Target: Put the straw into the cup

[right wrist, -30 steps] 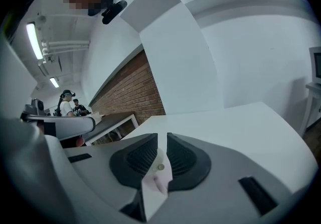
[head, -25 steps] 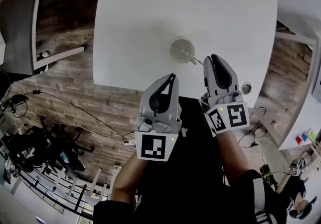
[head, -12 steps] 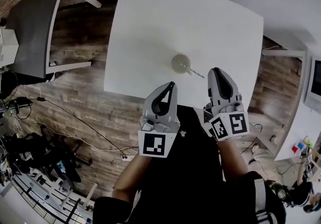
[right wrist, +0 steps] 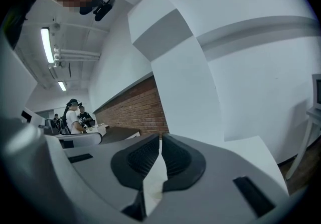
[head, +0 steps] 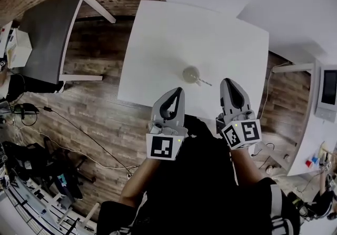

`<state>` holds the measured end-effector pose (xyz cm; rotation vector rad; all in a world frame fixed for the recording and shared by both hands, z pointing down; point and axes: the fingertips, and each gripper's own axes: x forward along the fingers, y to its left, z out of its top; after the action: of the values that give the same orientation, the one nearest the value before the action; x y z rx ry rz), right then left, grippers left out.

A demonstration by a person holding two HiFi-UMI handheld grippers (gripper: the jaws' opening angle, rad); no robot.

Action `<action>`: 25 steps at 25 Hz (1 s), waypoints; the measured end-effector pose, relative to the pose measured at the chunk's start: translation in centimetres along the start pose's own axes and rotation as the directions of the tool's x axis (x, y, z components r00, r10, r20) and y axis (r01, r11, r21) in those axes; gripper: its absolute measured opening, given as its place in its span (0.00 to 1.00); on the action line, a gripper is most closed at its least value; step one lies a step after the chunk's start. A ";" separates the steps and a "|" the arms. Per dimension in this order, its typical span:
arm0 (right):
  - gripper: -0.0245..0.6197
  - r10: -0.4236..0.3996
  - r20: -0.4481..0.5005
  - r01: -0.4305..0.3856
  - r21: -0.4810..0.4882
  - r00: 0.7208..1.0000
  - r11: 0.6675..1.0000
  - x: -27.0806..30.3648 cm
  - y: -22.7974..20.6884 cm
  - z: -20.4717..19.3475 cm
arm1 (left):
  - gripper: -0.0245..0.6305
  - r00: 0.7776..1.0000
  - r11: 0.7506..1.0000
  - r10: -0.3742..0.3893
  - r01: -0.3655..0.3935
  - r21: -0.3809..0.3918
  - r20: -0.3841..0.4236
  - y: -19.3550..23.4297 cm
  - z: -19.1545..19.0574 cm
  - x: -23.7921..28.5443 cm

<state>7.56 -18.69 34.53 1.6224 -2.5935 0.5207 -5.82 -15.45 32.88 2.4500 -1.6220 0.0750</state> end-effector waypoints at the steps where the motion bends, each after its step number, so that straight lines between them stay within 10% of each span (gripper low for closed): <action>1: 0.07 0.004 0.004 -0.004 -0.003 1.000 1.000 -0.3 0.3 0.3 | 0.04 1.000 1.000 -0.001 0.001 0.001 0.006 0.0 0.3 -0.2; 25: 0.05 0.017 0.026 -0.016 -0.031 1.000 0.999 -2.4 2.4 1.0 | 0.04 0.998 0.999 -0.026 0.025 0.035 0.050 0.0 2.2 -0.5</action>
<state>6.67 -15.95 32.49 1.6107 -2.6226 0.4609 -6.15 -15.39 30.63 2.5171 -1.6225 0.0375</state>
